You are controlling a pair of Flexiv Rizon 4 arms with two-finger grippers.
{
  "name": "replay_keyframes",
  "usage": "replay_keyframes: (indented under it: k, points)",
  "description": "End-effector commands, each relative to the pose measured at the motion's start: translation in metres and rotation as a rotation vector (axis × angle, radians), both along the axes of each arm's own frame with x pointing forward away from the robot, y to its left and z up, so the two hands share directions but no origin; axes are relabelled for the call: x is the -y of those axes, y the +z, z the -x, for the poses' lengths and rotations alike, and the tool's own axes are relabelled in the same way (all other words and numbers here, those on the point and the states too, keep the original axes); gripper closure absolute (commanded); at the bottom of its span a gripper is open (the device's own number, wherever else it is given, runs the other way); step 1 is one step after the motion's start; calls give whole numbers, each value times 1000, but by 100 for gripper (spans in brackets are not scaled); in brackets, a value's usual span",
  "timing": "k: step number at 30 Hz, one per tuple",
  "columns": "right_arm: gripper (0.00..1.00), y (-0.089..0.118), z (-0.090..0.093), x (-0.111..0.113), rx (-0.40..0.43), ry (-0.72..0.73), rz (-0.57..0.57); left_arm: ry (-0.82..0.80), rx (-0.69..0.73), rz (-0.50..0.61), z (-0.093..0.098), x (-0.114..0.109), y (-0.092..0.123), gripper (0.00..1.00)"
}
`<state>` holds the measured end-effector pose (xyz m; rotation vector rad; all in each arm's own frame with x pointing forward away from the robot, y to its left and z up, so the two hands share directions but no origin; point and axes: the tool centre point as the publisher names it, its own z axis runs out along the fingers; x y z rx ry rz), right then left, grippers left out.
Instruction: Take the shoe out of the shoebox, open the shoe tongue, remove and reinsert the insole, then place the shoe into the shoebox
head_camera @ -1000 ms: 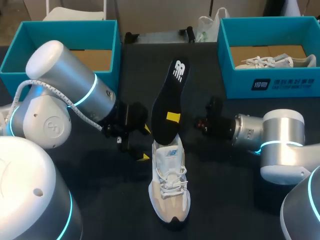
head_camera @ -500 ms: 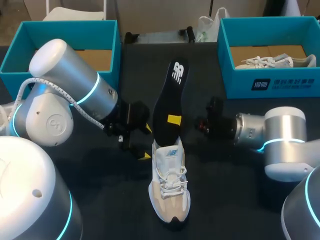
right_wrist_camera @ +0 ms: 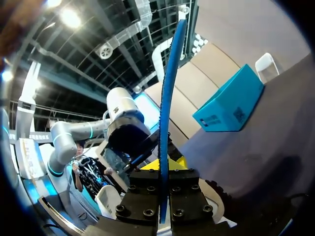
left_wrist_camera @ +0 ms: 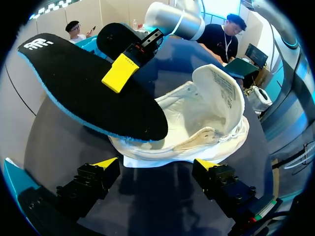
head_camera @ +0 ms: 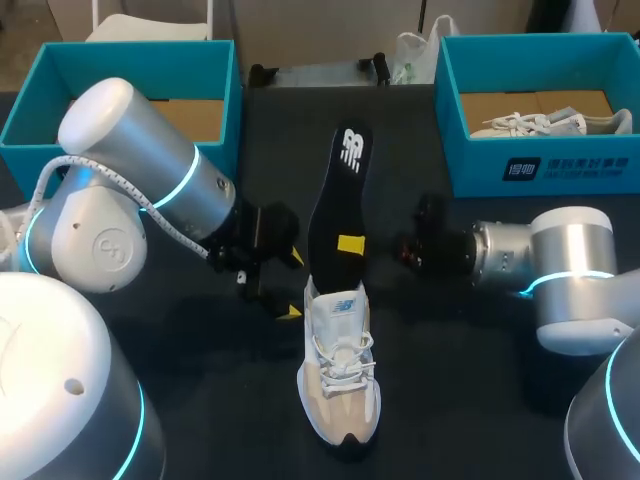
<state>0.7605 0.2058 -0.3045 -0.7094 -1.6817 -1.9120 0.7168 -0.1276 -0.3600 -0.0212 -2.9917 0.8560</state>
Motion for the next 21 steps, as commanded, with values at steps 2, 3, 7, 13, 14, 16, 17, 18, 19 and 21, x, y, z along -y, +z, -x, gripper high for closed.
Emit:
replay_keyframes:
  k: [2,3,7,13,14,16,17,18,19,21]
  points:
    - [100,0,0,-2,-1,5,15,-1,0,0,-1,0,-1,0]
    - [100,0,0,-1,0,6,16,-1,0,0,-1,0,-1,0]
    - [100,-2,1,3,1,9,23,-1,0,0,-1,0,-1,0]
    - [100,-5,4,6,11,14,25,-1,0,0,-1,0,-1,0]
    - [100,-5,5,7,14,14,26,-1,0,0,-1,0,-1,0]
    - [100,-6,6,6,17,17,30,-1,0,0,-1,0,-1,0]
    - [100,-8,7,6,18,24,28,-1,0,0,-1,0,-1,0]
    - [100,-8,7,6,18,25,29,-1,0,0,-1,0,-1,0]
    - [100,-10,8,5,19,29,30,-1,0,0,-1,0,-1,0]
    - [100,-13,8,4,17,33,35,-1,0,0,-1,0,-1,0]
